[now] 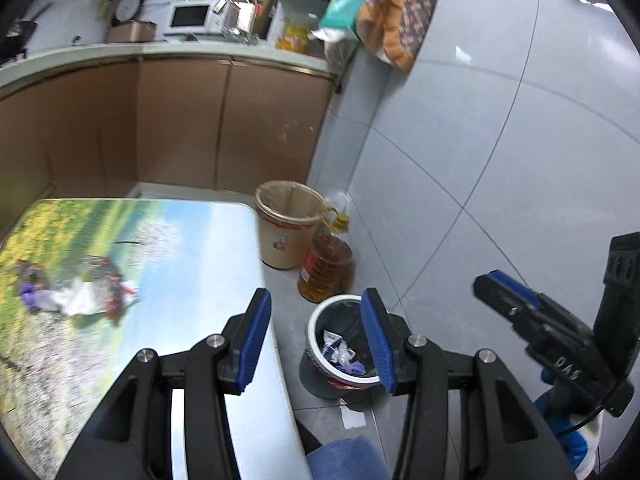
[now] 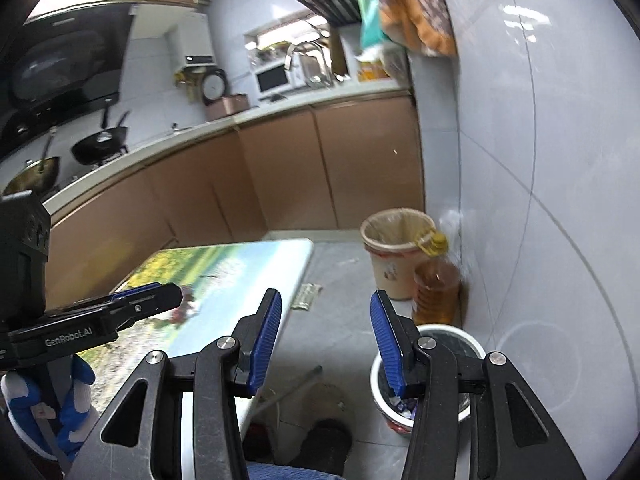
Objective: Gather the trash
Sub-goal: 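Move both grippers back to the remaining trash on the table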
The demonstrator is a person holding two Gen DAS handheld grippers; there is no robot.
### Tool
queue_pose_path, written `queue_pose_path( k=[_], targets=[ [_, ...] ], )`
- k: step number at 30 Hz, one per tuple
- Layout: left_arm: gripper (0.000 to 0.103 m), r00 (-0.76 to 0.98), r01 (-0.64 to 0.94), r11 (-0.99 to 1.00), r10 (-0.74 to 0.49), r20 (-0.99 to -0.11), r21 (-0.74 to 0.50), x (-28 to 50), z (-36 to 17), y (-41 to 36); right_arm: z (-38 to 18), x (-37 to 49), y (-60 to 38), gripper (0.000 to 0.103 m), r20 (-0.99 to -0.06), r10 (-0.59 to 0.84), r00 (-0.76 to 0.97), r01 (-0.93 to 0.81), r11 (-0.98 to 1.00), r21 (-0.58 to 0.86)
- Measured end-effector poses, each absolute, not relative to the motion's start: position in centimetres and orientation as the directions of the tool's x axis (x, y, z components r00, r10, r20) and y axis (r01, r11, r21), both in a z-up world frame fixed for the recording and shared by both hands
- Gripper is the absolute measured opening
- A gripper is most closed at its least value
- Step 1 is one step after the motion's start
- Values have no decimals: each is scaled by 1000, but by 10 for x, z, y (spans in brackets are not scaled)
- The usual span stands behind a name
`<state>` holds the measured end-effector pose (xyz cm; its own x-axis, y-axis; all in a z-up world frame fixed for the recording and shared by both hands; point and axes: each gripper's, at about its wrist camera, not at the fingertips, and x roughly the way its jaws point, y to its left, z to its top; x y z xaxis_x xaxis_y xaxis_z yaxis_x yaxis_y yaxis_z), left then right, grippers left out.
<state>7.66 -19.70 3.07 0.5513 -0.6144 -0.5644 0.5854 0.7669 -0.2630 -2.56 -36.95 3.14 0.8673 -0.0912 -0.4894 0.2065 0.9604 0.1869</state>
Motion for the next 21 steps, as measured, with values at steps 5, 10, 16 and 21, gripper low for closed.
queue_pose_path(
  k=[5,10,16,21],
  targets=[
    [45,617,552,795,-591,-519,-250,53,51,-149,62,-47,-332,46,-444,-67,894,147,978,149],
    [46,673,508,825,-560,-484,-249,39,65,-101,85,-63,-297,47,-410,-33,912,86,990,112],
    [46,717,443,856,-516,-468,-265,30,70,-53,96,-71,-277,47,-384,14,923,26,995,98],
    [46,757,387,887,-462,-463,-253,29,71,-17,104,-74,-268,47,-365,44,930,-9,995,96]
  ],
)
